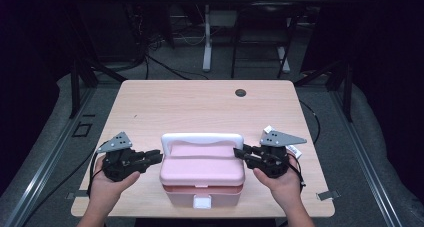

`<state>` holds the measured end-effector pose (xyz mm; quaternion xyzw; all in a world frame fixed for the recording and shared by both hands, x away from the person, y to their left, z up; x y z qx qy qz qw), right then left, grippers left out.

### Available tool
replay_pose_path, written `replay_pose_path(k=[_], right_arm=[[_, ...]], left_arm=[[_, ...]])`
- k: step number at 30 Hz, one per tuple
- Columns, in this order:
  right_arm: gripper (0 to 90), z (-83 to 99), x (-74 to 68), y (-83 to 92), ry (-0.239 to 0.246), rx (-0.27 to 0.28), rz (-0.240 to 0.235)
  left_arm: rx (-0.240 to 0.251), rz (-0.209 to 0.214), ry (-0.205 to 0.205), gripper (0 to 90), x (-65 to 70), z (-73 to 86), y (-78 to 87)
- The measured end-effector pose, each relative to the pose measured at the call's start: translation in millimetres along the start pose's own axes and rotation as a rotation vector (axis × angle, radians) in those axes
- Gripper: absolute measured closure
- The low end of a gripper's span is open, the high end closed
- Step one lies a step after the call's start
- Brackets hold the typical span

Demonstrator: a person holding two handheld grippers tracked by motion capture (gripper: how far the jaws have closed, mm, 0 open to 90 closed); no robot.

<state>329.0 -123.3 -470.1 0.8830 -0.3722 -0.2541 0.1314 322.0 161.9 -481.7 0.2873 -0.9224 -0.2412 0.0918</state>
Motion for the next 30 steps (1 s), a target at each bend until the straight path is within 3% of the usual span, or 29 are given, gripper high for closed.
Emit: replay_pose_path(k=[12, 23, 30], right_arm=[[74.0, -8.3, 1.2, 0.3, -0.005, 0.013, -0.015], [74.0, -12.5, 2.6, -0.1, -0.018, 0.019, -0.026], [73.9, -13.7, 2.6, -0.3, -0.021, 0.02, -0.03]], left_arm=[[-0.019, 0.013, 0.011, 89.0, 3.2, 11.0, 2.6], [-0.035, 0.027, 0.014, 89.9, 10.0, 18.0, 0.5], [-0.064, 0.055, -0.006, 89.9, 19.9, 20.3, -6.1]])
Point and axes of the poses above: each handheld gripper's, and its own axes: y roughly backward along the jaws, z roughly out of its underside, x roughly to its right, the point moved 8 cm from there along -y, roughly forward along the jaws, and after that the axes turned 12 degrees about -y, right-handed, at the moved point
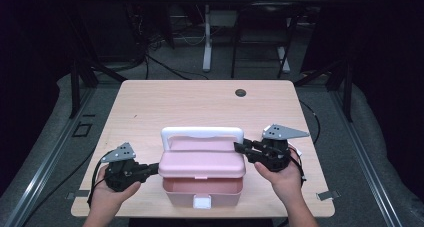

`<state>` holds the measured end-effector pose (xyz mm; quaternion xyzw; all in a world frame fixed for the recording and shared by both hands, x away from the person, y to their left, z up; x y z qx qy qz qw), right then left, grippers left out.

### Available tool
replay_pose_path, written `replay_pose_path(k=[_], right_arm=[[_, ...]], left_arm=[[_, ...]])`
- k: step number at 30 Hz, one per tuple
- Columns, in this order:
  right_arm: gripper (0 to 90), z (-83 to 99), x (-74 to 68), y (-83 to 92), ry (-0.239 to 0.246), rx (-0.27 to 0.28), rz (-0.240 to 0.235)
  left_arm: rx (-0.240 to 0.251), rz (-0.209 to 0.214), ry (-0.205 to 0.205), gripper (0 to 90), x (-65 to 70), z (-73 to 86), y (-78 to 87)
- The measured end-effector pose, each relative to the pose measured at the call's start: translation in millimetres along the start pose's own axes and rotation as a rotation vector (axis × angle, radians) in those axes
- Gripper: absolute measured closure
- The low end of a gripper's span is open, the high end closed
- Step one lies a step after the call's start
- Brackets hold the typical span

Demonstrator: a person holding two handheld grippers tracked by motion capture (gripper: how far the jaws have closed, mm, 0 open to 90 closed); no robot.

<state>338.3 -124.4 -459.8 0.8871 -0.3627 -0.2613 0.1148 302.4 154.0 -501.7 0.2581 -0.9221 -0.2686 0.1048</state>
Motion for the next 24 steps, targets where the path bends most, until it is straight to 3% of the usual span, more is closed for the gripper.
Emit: replay_pose_path(k=[10, 24], right_arm=[[73.9, 0.3, 0.2, 0.2, 0.002, -0.001, 0.002], [73.9, 0.5, 0.9, 0.1, 0.0, 0.003, 0.002]], left_arm=[[-0.008, 0.049, -0.031, 89.9, 16.3, -3.7, -8.6], [-0.01, 0.072, -0.06, 90.0, 27.5, -8.7, -8.7]])
Point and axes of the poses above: each handheld gripper's, and its own axes: y roughly backward along the jaws, z roughly out of its underside, x roughly to its right, the point moved 8 cm from there along -y, roughly forward along the jaws, and after that the axes turned 12 degrees about -y, right-handed, at the moved point
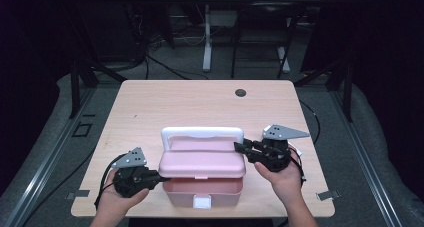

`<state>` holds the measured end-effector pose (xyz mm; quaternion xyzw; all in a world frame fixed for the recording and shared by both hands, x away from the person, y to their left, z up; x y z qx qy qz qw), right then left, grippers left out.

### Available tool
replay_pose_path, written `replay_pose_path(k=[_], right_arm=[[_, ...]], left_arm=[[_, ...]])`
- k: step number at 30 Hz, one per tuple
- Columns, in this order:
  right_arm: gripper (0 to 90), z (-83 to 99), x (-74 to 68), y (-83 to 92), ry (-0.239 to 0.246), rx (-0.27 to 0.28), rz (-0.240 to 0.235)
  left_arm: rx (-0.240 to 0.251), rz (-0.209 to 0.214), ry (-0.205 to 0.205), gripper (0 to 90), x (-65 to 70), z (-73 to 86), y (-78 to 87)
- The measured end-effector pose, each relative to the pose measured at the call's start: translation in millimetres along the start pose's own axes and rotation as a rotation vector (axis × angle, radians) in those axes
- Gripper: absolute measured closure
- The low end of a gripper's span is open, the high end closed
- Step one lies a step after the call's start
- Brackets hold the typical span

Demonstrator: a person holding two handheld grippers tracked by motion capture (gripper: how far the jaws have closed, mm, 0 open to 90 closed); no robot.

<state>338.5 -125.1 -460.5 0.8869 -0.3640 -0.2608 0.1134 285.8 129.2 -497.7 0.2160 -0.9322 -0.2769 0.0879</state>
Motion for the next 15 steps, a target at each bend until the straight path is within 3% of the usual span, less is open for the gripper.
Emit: replay_pose_path(k=[15], right_arm=[[70.3, -1.7, 4.0, 6.7, -0.013, 0.023, 0.021]], left_arm=[[0.003, -0.004, -0.005, 89.9, 1.2, -3.3, 1.3]])
Point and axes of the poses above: each handheld gripper's, and its own axes: y roughly backward along the jaws, z roughly out of its underside, x roughly to its right, the point moved 8 cm from there along -y, roughly forward along the jaws, and after that the axes turned 12 degrees about -y, right-handed, at the moved point
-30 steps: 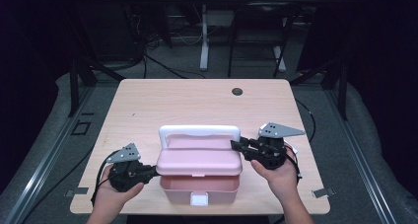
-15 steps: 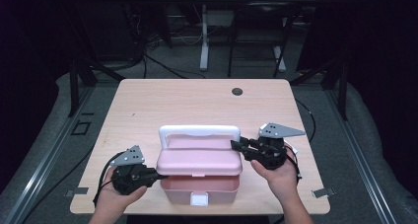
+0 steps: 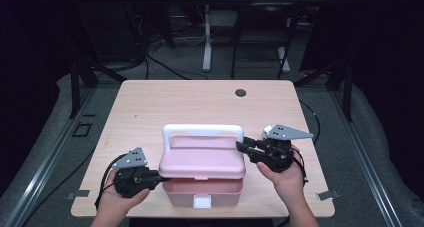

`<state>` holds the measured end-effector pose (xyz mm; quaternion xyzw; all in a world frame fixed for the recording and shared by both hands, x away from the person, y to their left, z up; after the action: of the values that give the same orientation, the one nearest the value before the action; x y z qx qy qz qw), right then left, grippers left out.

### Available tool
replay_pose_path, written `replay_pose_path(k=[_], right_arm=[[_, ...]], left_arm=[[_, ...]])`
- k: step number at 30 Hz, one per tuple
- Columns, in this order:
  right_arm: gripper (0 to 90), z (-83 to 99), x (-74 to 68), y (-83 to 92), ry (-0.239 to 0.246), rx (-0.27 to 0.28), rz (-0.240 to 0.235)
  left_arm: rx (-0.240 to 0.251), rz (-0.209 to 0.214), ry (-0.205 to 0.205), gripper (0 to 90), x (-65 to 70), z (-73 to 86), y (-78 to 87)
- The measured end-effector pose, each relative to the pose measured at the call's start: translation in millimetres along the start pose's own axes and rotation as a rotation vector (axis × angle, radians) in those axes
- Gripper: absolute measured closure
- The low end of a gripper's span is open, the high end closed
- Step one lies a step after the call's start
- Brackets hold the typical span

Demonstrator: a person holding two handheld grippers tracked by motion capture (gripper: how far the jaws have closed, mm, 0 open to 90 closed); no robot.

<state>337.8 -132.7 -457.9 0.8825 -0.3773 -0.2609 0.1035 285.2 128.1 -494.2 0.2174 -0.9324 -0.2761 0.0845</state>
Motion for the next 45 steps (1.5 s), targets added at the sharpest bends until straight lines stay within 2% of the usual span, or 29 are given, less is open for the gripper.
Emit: replay_pose_path(k=[11, 12, 14, 20, 27, 32, 36, 40, 45], right_arm=[[78.2, -5.5, -4.4, 22.3, 0.034, 0.046, 0.063], [81.2, -4.4, -5.7, 26.3, 0.049, 0.056, 0.084], [83.4, -2.0, -5.6, 29.0, 0.054, 0.059, 0.093], [86.8, 11.9, -3.0, 35.9, 0.031, 0.045, 0.118], [87.8, 35.1, -3.9, 36.2, 0.038, 0.009, 0.136], [88.6, 51.1, -5.4, 30.2, 0.034, -0.023, 0.118], [88.8, 58.3, -7.6, 23.7, 0.044, -0.044, 0.106], [88.9, 70.3, -12.7, 12.1, 0.062, -0.077, 0.072], [89.3, 80.0, -15.7, 4.9, 0.059, -0.106, 0.058]], left_arm=[[0.021, -0.009, -0.001, 89.9, -3.3, -7.5, 2.7], [0.025, -0.01, 0.001, 89.9, -3.9, -9.0, 3.2], [0.032, -0.012, 0.001, 89.9, -5.2, -11.5, 4.3], [0.043, -0.014, -0.002, 89.9, -7.8, -16.3, 5.9], [0.054, -0.021, -0.01, 89.9, -10.0, -20.5, 6.7], [0.058, -0.023, -0.012, 89.9, -11.5, -21.9, 7.6], [0.06, -0.027, -0.007, 89.9, -11.9, -23.0, 7.7], [0.062, -0.036, -0.008, 89.9, -12.9, -25.1, 8.3], [0.071, -0.04, -0.015, 89.9, -14.8, -28.0, 8.7]])
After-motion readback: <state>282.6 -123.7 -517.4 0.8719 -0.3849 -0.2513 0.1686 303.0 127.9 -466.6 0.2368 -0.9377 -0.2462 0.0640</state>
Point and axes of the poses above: each handheld gripper's, and its own axes: y roughly backward along the jaws, z roughly out of its underside, x roughly to its right, the point moved 8 cm from there along -y, roughly forward along the jaws, and after that the axes turned 12 degrees about -y, right-handed, at the moved point
